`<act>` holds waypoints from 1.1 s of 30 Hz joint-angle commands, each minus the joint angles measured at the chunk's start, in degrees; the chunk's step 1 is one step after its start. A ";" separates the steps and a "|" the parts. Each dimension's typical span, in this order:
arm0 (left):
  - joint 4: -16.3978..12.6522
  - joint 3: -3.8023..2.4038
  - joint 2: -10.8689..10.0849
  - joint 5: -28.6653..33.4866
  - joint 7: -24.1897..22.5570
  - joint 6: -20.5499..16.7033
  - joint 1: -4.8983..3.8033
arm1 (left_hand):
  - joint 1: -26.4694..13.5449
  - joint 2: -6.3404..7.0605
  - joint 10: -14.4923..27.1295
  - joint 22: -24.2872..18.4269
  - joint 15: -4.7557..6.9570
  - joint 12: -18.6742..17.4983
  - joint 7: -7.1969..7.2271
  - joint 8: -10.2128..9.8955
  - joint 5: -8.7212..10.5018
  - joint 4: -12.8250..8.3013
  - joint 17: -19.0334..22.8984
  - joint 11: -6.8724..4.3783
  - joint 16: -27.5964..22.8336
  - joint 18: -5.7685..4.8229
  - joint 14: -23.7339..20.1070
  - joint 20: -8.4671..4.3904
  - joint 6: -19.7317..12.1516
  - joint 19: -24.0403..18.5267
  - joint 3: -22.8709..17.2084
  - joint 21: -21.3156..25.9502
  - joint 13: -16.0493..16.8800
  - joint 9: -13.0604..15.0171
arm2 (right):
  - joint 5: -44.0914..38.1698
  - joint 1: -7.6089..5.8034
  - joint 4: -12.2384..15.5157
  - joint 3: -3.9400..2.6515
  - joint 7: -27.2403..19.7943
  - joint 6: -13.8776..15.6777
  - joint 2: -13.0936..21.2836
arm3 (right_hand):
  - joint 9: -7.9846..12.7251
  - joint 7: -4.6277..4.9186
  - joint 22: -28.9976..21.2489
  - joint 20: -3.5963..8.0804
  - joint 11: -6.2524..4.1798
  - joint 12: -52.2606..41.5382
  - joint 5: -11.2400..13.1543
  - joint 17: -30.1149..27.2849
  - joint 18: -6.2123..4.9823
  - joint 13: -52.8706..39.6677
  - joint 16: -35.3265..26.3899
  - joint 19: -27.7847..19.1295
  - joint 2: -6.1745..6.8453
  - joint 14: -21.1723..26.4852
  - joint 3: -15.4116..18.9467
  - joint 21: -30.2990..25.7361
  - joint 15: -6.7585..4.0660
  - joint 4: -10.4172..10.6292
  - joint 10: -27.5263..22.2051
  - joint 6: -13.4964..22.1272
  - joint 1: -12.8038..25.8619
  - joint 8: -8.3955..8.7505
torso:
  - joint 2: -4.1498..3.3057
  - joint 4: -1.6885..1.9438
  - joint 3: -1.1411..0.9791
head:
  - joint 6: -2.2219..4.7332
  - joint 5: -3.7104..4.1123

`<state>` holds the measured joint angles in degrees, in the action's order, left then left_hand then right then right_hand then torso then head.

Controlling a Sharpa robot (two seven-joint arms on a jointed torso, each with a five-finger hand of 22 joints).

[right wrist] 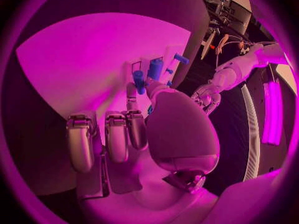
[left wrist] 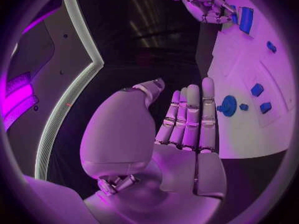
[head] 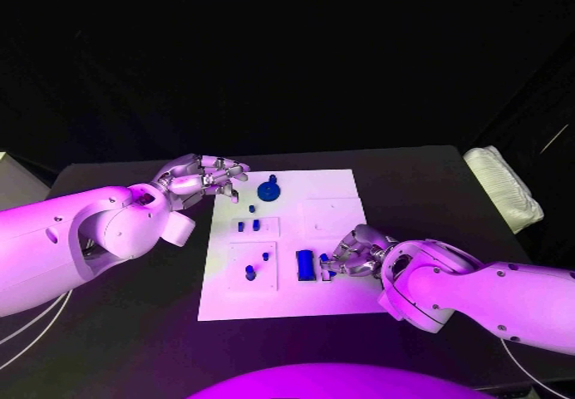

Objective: Assemble the parts on the task board

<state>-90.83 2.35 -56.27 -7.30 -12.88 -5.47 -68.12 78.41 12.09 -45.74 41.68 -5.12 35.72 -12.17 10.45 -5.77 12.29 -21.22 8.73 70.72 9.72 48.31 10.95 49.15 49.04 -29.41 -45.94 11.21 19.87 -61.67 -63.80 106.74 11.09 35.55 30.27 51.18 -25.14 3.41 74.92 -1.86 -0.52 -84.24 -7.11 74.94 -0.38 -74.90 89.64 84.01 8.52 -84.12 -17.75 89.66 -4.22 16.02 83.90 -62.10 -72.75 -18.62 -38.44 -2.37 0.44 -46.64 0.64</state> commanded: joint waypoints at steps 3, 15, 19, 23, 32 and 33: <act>-0.15 -0.03 -0.07 -0.04 0.10 1.04 -0.03 | -0.10 -0.72 0.50 -0.09 -0.17 0.34 0.00 0.30 0.18 0.51 -0.09 0.09 -0.25 0.79 0.20 -0.06 -0.50 0.51 0.05 0.38 -0.04 -0.09 | 0.32 0.16 -0.28 0.02 0.15 -2.55 -0.34 | -0.04 -0.09 15.08 0.31 -0.42 -0.19 0.02 14.85 0.38 -12.17 0.27 5.99 -0.09 -5.83 -0.32 0.34 -0.29 0.05 4.03 -0.43 0.48 -0.10 | 0.03 0.01 0.02 | -0.21 -0.15; -0.18 -0.03 -0.18 -0.05 0.26 1.16 -0.03 | -0.14 -0.78 0.51 -0.12 -0.17 0.36 0.01 0.31 0.18 0.61 -0.10 0.10 -0.25 0.79 0.20 -0.05 -0.52 0.53 0.07 0.41 -0.04 -0.10 | -0.61 0.24 -0.69 0.02 0.82 -3.30 -0.59 | -0.11 -0.17 15.08 0.34 -0.49 -0.26 0.00 14.95 0.38 -12.22 0.31 5.99 0.03 -5.85 -0.65 0.34 -0.34 -0.22 4.06 -0.46 0.44 -0.19 | 0.01 -0.03 0.01 | -0.30 -0.23; -0.19 -0.03 -0.23 -0.05 0.29 1.16 -0.03 | -0.14 -0.78 0.51 -0.12 -0.17 0.36 0.01 0.31 0.18 0.61 -0.10 0.10 -0.25 0.79 0.20 -0.05 -0.52 0.53 0.07 0.41 -0.04 -0.10 | -1.77 0.24 -0.86 0.02 1.21 -3.00 -0.57 | -0.12 -0.17 15.08 0.34 -0.49 -0.16 0.00 14.94 0.38 -12.17 0.31 5.99 0.05 -5.85 -0.69 0.34 -0.35 -0.25 4.02 -0.47 0.44 -0.20 | -0.04 -0.01 -0.01 | -0.30 -0.22; -0.20 -0.03 -0.27 -0.05 0.32 1.16 -0.03 | -0.14 -0.78 0.51 -0.12 -0.17 0.36 0.01 0.31 0.18 0.61 -0.10 0.10 -0.25 0.79 0.20 -0.05 -0.52 0.53 0.07 0.41 -0.04 -0.10 | -2.31 0.24 -0.98 0.02 1.33 -2.69 -0.57 | -0.12 -0.17 15.08 0.34 -0.49 -0.16 0.00 14.94 0.38 -12.17 0.31 5.99 0.05 -5.85 -0.69 0.34 -0.35 -0.25 4.02 -0.47 0.44 -0.20 | -0.06 0.00 -0.03 | -0.29 -0.24; -0.23 -0.03 -0.33 -0.05 0.44 1.31 -0.03 | -0.22 -0.86 0.55 -0.17 -0.18 0.37 0.01 0.34 0.18 0.82 -0.13 0.10 -0.26 0.79 0.20 -0.05 -0.56 0.58 0.13 0.47 -0.04 -0.13 | -2.89 0.24 -0.85 0.02 0.02 -2.15 -0.81 | -0.19 -0.19 15.08 0.36 -0.52 -0.29 0.00 15.06 0.38 -12.24 0.36 5.99 -0.02 -5.88 -0.98 0.34 -0.38 -0.28 4.07 -0.55 0.62 -0.30 | -0.01 -0.05 0.00 | -0.45 -0.28; -0.23 -0.03 -0.34 -0.05 0.45 1.32 -0.03 | -0.23 -0.86 0.55 -0.17 -0.18 0.37 0.01 0.34 0.18 0.83 -0.14 0.10 -0.26 0.79 0.21 -0.05 -0.56 0.59 0.14 0.47 -0.04 -0.13 | -2.89 0.24 -0.83 0.02 -0.12 -2.15 -0.84 | -0.22 -0.17 15.08 0.37 -0.51 -0.26 0.04 15.04 0.38 -12.23 0.35 5.99 0.09 -5.87 -1.03 0.34 -0.38 -0.26 4.07 -0.54 0.83 -0.33 | -0.01 -0.05 0.00 | -0.45 -0.28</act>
<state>-90.89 2.35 -56.65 -7.31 -12.28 -5.25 -68.12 78.28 11.74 -45.56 41.58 -5.13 35.71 -12.17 10.45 -5.77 12.74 -21.30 8.91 70.72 9.72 48.31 10.74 49.15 49.24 -29.25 -45.72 11.21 19.83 -63.41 -63.62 105.79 11.09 36.41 28.35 50.42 -25.36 3.26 74.91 -1.86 -0.74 -84.23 -7.09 74.93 -0.39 -74.95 89.64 84.01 8.76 -84.12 -18.52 89.66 -4.22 15.72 84.12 -62.25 -72.51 -18.59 -38.47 -2.40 0.42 -47.07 0.36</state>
